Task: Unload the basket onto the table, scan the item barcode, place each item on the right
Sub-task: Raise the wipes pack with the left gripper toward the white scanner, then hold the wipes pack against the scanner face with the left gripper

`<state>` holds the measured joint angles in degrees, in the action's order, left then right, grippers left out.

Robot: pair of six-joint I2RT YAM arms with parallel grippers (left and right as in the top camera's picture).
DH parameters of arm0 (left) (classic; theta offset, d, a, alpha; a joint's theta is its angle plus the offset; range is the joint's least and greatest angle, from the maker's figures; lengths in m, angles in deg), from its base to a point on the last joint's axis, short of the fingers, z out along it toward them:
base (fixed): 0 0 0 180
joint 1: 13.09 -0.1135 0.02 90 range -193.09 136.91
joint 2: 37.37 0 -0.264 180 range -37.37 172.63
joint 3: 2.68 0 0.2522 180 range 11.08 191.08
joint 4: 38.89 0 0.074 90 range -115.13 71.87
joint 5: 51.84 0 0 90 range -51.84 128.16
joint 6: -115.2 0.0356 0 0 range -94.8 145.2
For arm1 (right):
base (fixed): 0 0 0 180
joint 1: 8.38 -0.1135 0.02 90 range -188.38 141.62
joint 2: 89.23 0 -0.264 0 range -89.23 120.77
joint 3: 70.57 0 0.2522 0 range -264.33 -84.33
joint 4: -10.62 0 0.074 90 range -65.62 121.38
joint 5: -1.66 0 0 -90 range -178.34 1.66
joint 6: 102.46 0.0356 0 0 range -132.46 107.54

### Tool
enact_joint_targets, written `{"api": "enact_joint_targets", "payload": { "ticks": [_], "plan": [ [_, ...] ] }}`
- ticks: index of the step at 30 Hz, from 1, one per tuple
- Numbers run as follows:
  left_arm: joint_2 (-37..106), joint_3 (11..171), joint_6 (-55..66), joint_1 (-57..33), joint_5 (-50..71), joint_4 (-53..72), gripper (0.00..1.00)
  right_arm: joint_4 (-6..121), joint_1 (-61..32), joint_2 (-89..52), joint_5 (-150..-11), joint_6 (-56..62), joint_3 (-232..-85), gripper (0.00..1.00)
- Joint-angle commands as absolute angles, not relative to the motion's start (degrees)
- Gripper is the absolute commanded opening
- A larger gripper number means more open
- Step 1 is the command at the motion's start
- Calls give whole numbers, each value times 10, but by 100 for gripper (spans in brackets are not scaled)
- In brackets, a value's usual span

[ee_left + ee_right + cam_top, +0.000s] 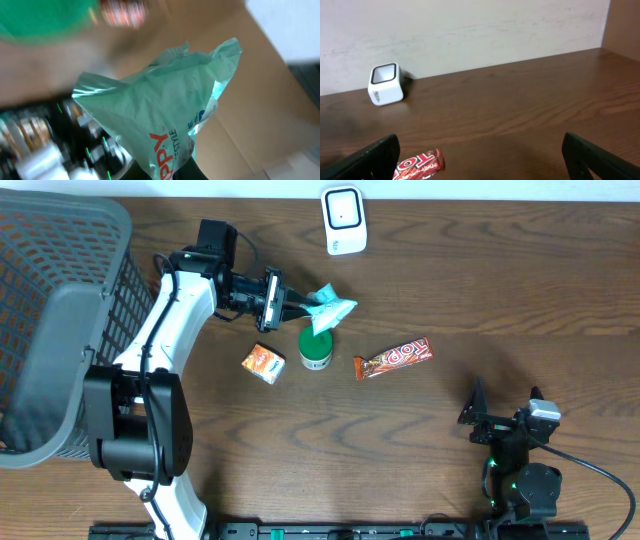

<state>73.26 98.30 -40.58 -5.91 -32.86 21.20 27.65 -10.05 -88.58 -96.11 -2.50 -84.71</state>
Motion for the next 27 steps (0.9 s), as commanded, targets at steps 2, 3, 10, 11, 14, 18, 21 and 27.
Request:
{"api": "enact_joint_targets", "payload": {
  "ticks": [2,3,10,11,14,18,21,27],
  "plan": [
    [725,991,-336,-49,-135,134,7,278,-98,-888,-968,-31,-846,99],
    [724,991,-322,-45,-132,103,7,278,-98,-888,-968,-31,-846,99],
    [723,991,-295,-11,-65,-144,7,278,-98,-888,-969,-31,-846,99],
    [723,991,-297,-6,-25,-151,7,278,-98,-888,-968,-31,-846,99],
    [723,991,-296,6,94,-153,7,278,-98,-888,-968,-31,-846,99],
    [723,991,-249,23,206,-198,7,278,-98,-888,-968,-31,-846,99],
    [723,991,-216,41,288,-246,7,278,-98,-888,-969,-31,-846,99],
    [761,991,-243,64,365,-361,7,278,-98,-888,-969,-31,-846,99]
  ]
}}
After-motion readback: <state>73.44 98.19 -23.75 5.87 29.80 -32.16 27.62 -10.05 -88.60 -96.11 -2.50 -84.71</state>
